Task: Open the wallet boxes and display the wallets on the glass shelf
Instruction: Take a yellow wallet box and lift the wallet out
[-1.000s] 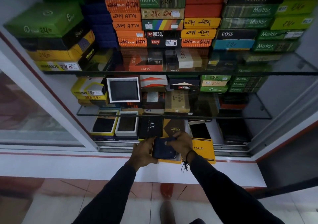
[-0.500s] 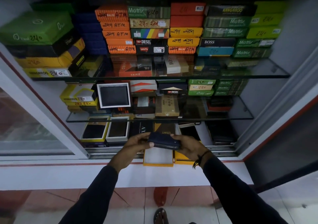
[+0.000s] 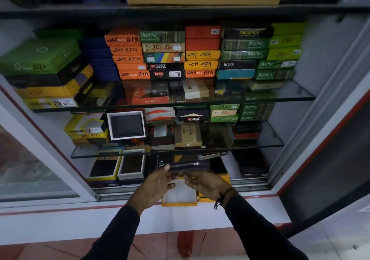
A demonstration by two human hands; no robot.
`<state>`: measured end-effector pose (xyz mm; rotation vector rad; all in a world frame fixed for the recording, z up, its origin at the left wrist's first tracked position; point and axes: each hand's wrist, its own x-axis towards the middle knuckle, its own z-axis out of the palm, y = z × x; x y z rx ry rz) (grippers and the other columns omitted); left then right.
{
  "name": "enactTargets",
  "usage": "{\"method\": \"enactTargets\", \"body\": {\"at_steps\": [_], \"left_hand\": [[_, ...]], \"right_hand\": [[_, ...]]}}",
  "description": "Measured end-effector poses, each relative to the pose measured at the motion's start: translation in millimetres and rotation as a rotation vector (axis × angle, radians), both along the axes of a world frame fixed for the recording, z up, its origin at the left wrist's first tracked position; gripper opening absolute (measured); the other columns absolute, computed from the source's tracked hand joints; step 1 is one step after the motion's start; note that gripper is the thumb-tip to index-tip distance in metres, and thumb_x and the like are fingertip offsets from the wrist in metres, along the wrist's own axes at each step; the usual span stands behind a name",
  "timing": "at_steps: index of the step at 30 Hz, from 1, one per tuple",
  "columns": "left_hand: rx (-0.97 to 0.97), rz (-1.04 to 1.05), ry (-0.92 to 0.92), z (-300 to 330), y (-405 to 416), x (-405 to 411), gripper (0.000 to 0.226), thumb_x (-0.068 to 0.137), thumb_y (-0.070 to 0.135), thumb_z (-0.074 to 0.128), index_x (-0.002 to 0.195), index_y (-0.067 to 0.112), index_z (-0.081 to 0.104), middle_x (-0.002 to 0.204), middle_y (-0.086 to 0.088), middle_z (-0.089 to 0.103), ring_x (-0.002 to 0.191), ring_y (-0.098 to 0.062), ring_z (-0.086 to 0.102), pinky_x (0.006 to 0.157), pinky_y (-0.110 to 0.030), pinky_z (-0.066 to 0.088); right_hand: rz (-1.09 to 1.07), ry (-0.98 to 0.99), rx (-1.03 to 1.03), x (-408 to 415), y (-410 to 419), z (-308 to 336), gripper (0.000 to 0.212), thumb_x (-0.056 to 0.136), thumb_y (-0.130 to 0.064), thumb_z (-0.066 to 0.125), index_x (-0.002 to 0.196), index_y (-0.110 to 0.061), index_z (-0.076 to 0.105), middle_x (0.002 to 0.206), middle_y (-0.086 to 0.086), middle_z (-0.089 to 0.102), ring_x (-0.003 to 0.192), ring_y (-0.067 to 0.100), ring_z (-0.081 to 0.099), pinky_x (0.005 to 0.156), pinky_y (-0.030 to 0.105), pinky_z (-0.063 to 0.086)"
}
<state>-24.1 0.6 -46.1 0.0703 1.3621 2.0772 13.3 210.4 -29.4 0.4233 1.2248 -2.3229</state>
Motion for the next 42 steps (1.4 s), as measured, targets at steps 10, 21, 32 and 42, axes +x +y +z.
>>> {"method": "enactTargets", "body": {"at_steps": [10,21,32,42], "left_hand": [[0.052,0.042,-0.092,4,-3,2,0.042,0.087,0.041,0.062,0.113,0.010,0.075,0.103,-0.020,0.072,0.092,-0.029,0.065,0.078,-0.040,0.046],[0.057,0.135,-0.159,7,-2,7,0.047,0.093,0.044,0.052,0.124,0.009,0.062,0.102,-0.018,0.067,0.091,-0.028,0.060,0.082,-0.042,0.042],[0.060,0.088,-0.118,14,-6,10,0.036,0.087,0.030,0.054,0.114,0.007,0.062,0.104,-0.020,0.066,0.095,-0.030,0.060,0.080,-0.041,0.043],[-0.082,0.225,0.021,12,-21,1,0.025,0.075,0.031,0.080,0.097,0.020,0.081,0.100,-0.004,0.078,0.094,-0.018,0.072,0.075,-0.034,0.050]], "right_hand": [[0.063,0.037,-0.067,-1,6,2,0.038,0.097,-0.015,0.059,0.134,-0.006,0.060,0.127,0.019,0.068,0.111,0.027,0.069,0.081,0.033,0.061],[0.013,0.079,0.063,-6,4,2,0.025,0.090,-0.001,0.066,0.114,-0.006,0.070,0.112,0.019,0.075,0.100,0.025,0.076,0.085,0.035,0.062],[-0.039,0.043,-0.030,2,2,15,0.017,0.099,-0.007,0.053,0.107,-0.005,0.068,0.108,0.018,0.070,0.098,0.027,0.070,0.071,0.025,0.063],[-0.236,0.065,0.160,1,30,5,0.025,0.090,-0.012,0.069,0.113,-0.003,0.071,0.105,0.012,0.073,0.094,0.020,0.070,0.084,0.030,0.058]]}}
